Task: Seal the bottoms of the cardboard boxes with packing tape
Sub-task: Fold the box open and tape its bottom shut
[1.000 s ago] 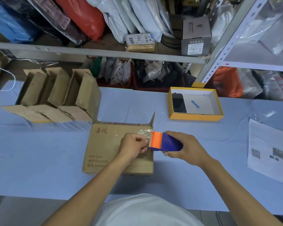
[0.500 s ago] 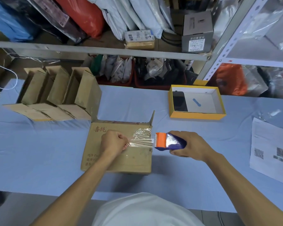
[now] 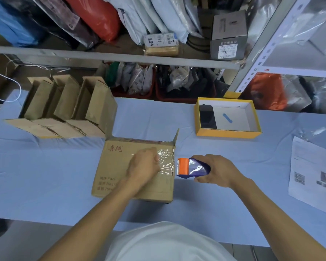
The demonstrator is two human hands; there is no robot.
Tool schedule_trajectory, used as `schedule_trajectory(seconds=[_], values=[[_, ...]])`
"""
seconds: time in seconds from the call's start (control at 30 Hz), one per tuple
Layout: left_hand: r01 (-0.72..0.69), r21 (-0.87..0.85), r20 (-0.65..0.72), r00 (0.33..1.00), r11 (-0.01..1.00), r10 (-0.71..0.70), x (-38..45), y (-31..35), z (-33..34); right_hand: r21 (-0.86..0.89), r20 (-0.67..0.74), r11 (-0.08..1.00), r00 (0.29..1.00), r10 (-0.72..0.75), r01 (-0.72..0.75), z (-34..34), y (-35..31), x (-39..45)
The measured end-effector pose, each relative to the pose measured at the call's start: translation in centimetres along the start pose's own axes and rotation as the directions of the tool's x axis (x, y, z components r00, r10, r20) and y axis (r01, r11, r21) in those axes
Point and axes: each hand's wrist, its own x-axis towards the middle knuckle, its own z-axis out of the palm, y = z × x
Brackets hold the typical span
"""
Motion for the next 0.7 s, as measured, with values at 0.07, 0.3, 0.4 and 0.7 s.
schedule_trajectory(seconds=[0.07,0.3,0.4,0.7], values=[[-0.164,-0.302,0.05,0.981,0.939,0.188,-1.1,0.8,1.1,0.009,-0.004,1.0,1.0,0.004,-0.004,0.1,-0.1,0.0],[-0.251,-0.31,-0.086,0.968,0.917,0.236,-1.8,0.3,3.9,0.03,-0.001,0.998,0.999,0.048,-0.048,0.9,-0.1,-0.3],[-0.235,-0.21,-0.145,0.967,0.949,0.208,-1.9,0.6,4.3,0.031,-0.005,0.997,0.998,0.07,-0.07,1.2,0.0,-0.5],[-0.185,-0.19,-0.181,0.972,0.964,0.151,-2.0,0.8,4.3,0.031,-0.019,0.997,0.997,0.077,-0.076,2.2,0.2,0.0]])
